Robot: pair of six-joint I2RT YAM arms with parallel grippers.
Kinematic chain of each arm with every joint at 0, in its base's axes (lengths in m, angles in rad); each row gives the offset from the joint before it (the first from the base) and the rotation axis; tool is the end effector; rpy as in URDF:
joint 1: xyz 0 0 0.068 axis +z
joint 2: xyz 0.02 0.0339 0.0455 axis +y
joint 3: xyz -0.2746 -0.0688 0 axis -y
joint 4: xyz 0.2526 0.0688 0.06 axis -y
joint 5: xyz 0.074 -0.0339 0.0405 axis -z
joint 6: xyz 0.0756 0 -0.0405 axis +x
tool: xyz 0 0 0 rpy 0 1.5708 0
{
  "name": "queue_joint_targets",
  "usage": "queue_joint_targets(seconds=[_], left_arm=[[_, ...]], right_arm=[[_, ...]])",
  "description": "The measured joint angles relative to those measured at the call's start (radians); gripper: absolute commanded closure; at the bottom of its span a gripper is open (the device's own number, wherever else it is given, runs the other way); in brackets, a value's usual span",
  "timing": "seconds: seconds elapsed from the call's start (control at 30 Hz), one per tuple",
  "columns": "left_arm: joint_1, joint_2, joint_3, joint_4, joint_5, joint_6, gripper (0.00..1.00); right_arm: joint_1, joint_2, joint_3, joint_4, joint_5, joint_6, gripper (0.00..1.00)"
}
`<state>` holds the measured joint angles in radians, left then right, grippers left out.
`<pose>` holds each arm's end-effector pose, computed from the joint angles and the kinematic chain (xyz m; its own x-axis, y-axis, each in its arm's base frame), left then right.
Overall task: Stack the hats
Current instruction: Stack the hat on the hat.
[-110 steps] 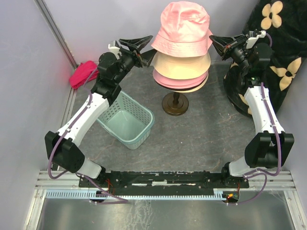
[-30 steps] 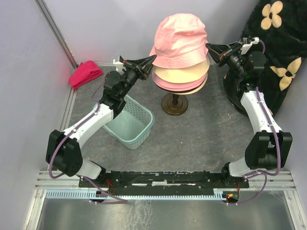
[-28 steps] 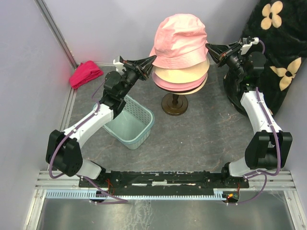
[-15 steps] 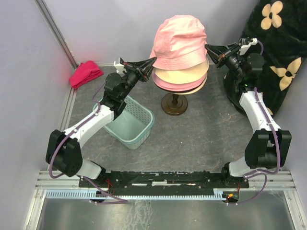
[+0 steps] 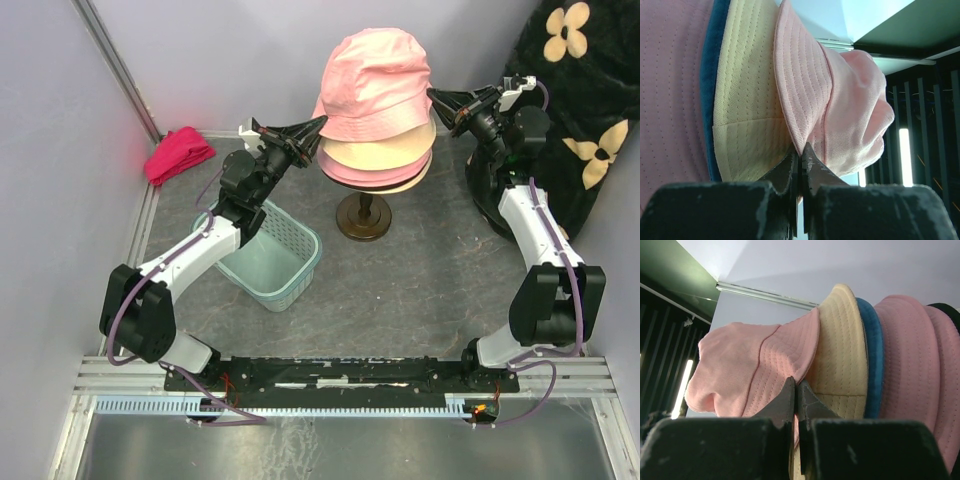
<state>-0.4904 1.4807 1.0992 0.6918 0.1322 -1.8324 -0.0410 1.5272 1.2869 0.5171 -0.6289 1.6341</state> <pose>0.3428 -0.1943 0.3941 -0.6276 -0.7504 0.2074 0.1108 -0.3498 -0.9303 0.3991 0.0281 0.4229 -0.5485 0.8302 -0.0996 -0.2388 -0.0414 0.9702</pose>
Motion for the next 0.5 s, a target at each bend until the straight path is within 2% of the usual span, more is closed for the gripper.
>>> queue_joint_targets(seconds=[0.5], left_arm=[[-0.068,0.000,-0.001,0.011,-0.039,0.002,0.97]], right_arm=[[0.014,0.105,0.161,-0.115,0.005,-0.030,0.96]])
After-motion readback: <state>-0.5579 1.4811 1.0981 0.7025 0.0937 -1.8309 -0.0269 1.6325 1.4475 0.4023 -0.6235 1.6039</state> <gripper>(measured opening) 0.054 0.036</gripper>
